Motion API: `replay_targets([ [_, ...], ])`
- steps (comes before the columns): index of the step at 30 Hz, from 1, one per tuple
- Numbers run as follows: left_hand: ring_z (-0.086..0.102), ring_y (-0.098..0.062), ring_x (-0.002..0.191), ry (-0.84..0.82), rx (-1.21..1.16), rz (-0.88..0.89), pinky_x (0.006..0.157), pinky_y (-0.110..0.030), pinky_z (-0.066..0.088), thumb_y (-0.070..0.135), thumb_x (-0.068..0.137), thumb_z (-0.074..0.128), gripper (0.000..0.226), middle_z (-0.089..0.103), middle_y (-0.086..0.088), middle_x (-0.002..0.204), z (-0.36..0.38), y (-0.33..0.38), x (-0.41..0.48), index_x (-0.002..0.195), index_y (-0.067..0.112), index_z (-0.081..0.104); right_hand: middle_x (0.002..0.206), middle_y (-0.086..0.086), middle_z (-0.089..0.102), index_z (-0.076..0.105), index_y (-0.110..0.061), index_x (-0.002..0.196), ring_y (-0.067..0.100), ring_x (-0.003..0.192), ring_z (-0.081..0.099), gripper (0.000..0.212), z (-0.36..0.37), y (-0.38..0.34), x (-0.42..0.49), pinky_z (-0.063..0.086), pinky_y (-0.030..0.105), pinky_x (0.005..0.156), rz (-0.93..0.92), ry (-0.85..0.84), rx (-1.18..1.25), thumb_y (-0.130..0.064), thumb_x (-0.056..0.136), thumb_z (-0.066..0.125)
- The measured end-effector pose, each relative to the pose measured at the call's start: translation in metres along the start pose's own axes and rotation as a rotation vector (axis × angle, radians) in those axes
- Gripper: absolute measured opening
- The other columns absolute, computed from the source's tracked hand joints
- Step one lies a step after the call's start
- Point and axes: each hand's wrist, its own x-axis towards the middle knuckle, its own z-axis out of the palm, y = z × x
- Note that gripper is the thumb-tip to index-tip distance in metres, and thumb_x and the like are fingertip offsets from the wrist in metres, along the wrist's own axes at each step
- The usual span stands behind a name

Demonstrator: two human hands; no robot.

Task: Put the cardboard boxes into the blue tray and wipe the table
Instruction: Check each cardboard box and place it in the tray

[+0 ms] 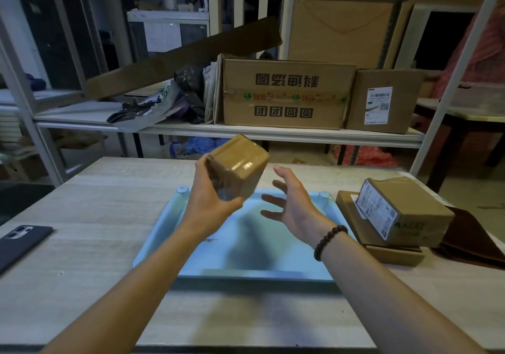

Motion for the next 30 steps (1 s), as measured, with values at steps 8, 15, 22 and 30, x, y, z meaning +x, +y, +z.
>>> replay_targets([
  [8, -0.005, -0.030, 0.152, -0.115, 0.519, 0.477, 0.114, -0.046, 0.015, -0.020, 0.069, 0.072, 0.101, 0.001, 0.000, 0.164, -0.001, -0.019, -0.004, 0.136, 0.043, 0.031, 0.107, 0.006, 0.070, 0.063, -0.030, 0.107, 0.027, 0.103, 0.070, 0.038, 0.001, -0.001, -0.003, 0.061, 0.052, 0.087, 0.078, -0.082, -0.046, -0.063, 0.088, 0.060],
  [15, 0.000, -0.007, 0.151, -0.021, 0.276, 0.105, 0.110, -0.032, 0.031, -0.012, 0.084, 0.052, 0.104, -0.012, 0.013, 0.165, 0.001, -0.007, -0.017, 0.150, 0.050, 0.003, 0.118, 0.013, 0.065, 0.060, -0.023, 0.117, 0.030, 0.100, 0.069, 0.031, 0.001, 0.006, -0.005, 0.062, 0.044, 0.078, 0.121, -0.062, 0.266, -0.043, 0.093, 0.062],
  [22, 0.048, -0.023, 0.133, 0.010, -0.186, -0.414, 0.109, -0.053, 0.039, 0.071, 0.075, 0.054, 0.092, 0.026, 0.003, 0.161, 0.001, 0.006, -0.010, 0.152, 0.043, 0.011, 0.114, 0.011, 0.067, 0.059, -0.024, 0.111, 0.028, 0.104, 0.068, 0.023, -0.002, 0.012, -0.003, 0.058, 0.052, 0.093, 0.054, -0.037, 0.287, -0.040, 0.094, 0.064],
  [30, 0.059, -0.018, 0.122, -0.115, -0.188, -0.423, 0.095, -0.049, 0.053, 0.053, 0.089, 0.063, 0.063, 0.050, 0.015, 0.145, 0.010, 0.010, -0.012, 0.143, 0.051, 0.033, 0.143, -0.008, 0.042, 0.037, -0.032, 0.141, 0.010, 0.130, 0.047, 0.074, 0.006, 0.035, 0.001, 0.054, 0.020, 0.092, -0.511, 0.094, -0.384, -0.032, 0.083, 0.082],
])
